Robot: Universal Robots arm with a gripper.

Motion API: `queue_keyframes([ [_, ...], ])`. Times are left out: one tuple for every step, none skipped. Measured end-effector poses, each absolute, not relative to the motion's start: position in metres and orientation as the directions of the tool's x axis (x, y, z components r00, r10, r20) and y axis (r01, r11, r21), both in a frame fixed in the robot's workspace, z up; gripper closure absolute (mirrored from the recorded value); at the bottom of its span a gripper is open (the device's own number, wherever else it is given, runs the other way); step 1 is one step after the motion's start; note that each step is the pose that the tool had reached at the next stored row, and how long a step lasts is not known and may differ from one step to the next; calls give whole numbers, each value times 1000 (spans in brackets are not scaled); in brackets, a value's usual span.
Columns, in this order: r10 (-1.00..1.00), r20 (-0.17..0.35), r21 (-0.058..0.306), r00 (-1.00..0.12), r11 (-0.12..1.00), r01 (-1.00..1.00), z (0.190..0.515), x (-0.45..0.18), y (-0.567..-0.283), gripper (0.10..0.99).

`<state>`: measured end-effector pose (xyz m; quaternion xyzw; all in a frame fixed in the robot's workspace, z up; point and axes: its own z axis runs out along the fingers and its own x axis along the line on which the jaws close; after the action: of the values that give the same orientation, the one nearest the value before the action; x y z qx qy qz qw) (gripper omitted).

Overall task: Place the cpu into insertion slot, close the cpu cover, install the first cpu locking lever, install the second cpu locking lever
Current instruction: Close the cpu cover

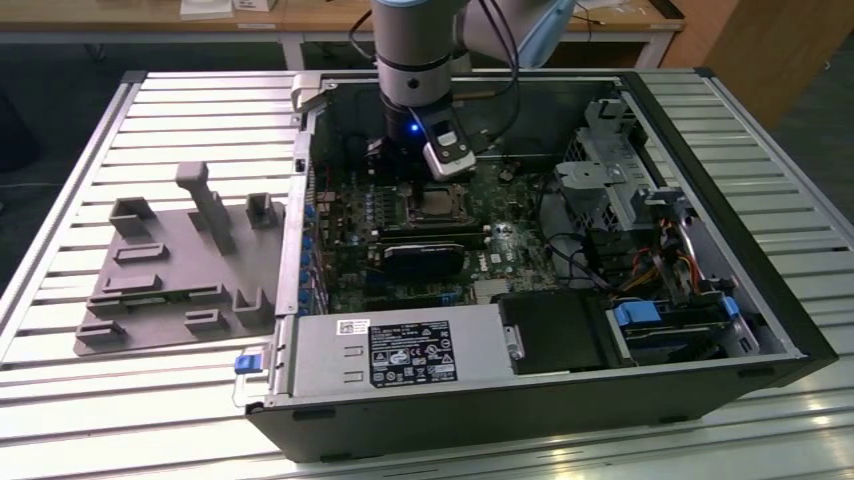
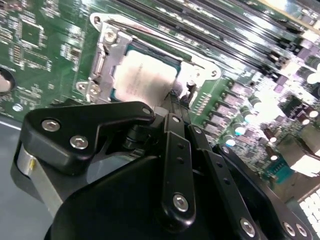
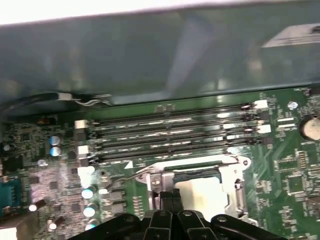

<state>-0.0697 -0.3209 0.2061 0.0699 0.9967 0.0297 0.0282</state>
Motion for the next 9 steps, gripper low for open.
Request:
queue_keyframes([
  [141, -52, 63, -989, 988, 138, 206, -67, -321, 984],
  [141, -51, 62, -989, 989, 138, 206, -64, -321, 984],
  [141, -49, 62, -989, 989, 138, 206, -60, -321, 984],
  [141, -48, 62, -989, 989, 138, 206, -57, -321, 984],
  [141, -47, 61, -989, 989, 138, 206, -54, -321, 984],
  [141, -47, 59, -989, 989, 138, 206, -51, -321, 984],
  [141, -46, 56, -989, 989, 138, 206, -50, -321, 984],
  [140, -46, 53, -989, 989, 138, 206, -48, -321, 984],
  [140, -46, 49, -989, 989, 138, 206, -47, -321, 984],
])
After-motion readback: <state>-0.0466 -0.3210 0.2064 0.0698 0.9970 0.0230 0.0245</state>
